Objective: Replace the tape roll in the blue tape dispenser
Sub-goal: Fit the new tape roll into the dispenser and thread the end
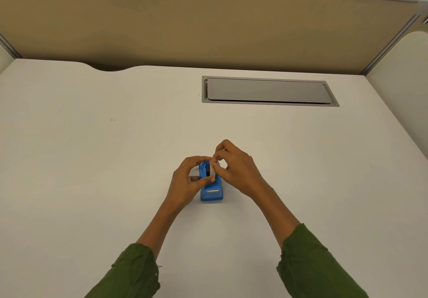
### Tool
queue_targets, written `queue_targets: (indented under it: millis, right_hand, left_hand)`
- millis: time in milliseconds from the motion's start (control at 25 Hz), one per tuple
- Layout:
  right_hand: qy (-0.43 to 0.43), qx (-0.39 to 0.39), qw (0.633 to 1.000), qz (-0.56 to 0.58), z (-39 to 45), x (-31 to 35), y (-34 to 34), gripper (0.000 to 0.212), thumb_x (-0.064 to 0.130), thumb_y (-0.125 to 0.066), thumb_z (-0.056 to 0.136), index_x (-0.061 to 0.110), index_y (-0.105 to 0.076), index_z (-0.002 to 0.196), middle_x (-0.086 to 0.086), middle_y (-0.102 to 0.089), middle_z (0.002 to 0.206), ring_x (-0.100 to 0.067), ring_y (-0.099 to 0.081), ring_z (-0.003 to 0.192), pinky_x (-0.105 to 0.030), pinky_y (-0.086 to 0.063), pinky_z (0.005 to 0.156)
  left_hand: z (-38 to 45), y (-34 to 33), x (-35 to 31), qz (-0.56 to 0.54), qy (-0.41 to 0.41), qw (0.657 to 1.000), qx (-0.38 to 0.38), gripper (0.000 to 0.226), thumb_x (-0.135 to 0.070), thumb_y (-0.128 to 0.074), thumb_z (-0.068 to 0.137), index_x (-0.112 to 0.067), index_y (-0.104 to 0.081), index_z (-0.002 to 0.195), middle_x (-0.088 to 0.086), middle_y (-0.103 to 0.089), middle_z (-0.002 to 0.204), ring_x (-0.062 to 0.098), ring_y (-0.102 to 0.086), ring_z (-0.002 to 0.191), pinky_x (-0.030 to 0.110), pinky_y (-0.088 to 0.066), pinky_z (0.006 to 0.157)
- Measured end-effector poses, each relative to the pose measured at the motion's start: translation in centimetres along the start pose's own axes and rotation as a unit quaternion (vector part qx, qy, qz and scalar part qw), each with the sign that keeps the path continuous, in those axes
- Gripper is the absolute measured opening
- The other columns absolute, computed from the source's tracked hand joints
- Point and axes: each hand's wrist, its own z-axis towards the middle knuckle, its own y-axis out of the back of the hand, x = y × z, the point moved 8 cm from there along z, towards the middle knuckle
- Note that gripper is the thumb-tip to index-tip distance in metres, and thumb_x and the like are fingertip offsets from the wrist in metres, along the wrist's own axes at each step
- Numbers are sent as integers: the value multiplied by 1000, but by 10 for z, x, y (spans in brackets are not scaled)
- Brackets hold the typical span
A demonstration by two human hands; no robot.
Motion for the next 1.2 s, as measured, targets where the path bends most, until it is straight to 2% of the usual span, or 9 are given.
queue_targets:
  millis: [80, 200, 440, 640, 720, 840, 960, 1080, 1200]
  right_hand:
    - [-10, 7, 1000, 24, -1, 2, -1, 8, 18, -56, 87, 12, -59, 91, -1, -55, 100, -13, -52, 83, -34, -52, 68]
    - [-37, 22, 996, 78, -1, -2, -3, 5, 15, -54, 88, 12, -58, 89, 2, -53, 91, -16, -54, 84, -36, -51, 73]
    - [-47, 28, 993, 102, 3, -6, -6, 9, 17, -51, 92, 12, -58, 92, 4, -54, 90, -13, -54, 84, -31, -49, 75]
    - [-49, 30, 994, 94, 4, -2, -4, 12, 18, -48, 94, 11, -58, 94, 2, -55, 93, -14, -52, 85, -31, -47, 76]
    - [-55, 37, 994, 89, 0, -1, -5, 12, 17, -47, 94, 11, -58, 93, -1, -55, 95, -15, -52, 85, -32, -47, 77]
    - [-68, 49, 992, 98, -8, 2, -10, 14, 15, -45, 94, 11, -57, 90, 3, -49, 94, -16, -53, 84, -36, -50, 78]
    - [-72, 57, 992, 82, -13, 5, -9, 15, 13, -43, 94, 9, -56, 90, -4, -50, 99, -18, -52, 85, -40, -50, 77]
    - [-40, 54, 998, 16, -18, 10, -6, 13, 10, -44, 94, 10, -57, 91, -6, -51, 103, -22, -50, 89, -41, -48, 77]
    - [-36, 43, 998, -4, -22, 10, -4, 13, 5, -47, 93, 8, -58, 99, -9, -53, 109, -24, -50, 94, -41, -47, 82]
  left_hand:
    - [0, -1, -2, -2, -8, 1000, 4, 44, -14, -74, 74, -24, -55, 112, -1, -56, 116, 8, -55, 97, 4, -50, 69]
    - [0, -1, -1, 0, -6, 1000, 7, 47, -12, -74, 73, -21, -55, 115, -2, -55, 118, 11, -54, 101, 6, -51, 70]
    - [2, -2, 4, 9, 10, 1000, 3, 54, -12, -74, 73, -19, -50, 120, 3, -53, 126, 12, -51, 106, 10, -51, 67]
    - [1, -2, 3, -21, 18, 999, 29, 62, -22, -77, 70, -24, -47, 125, -1, -53, 128, 15, -52, 114, 21, -50, 80]
    - [-1, -1, 1, -29, 14, 999, 31, 59, -25, -73, 75, -24, -46, 128, -1, -52, 130, 13, -51, 114, 17, -48, 79]
    - [-2, 0, -3, -6, -4, 999, 34, 49, -26, -66, 81, -25, -49, 128, -1, -53, 131, 10, -51, 112, 7, -49, 70]
    - [-2, -1, -6, 1, -25, 999, 42, 46, -24, -65, 81, -26, -52, 125, -1, -54, 127, 10, -52, 109, 5, -50, 71]
    - [-2, -1, -10, 3, -43, 998, 37, 42, -22, -69, 79, -28, -55, 119, -3, -56, 120, 9, -53, 106, 7, -50, 71]
    - [-3, 0, -12, 11, -55, 998, 25, 41, -19, -71, 77, -32, -55, 112, -6, -55, 117, 8, -54, 103, 6, -50, 69]
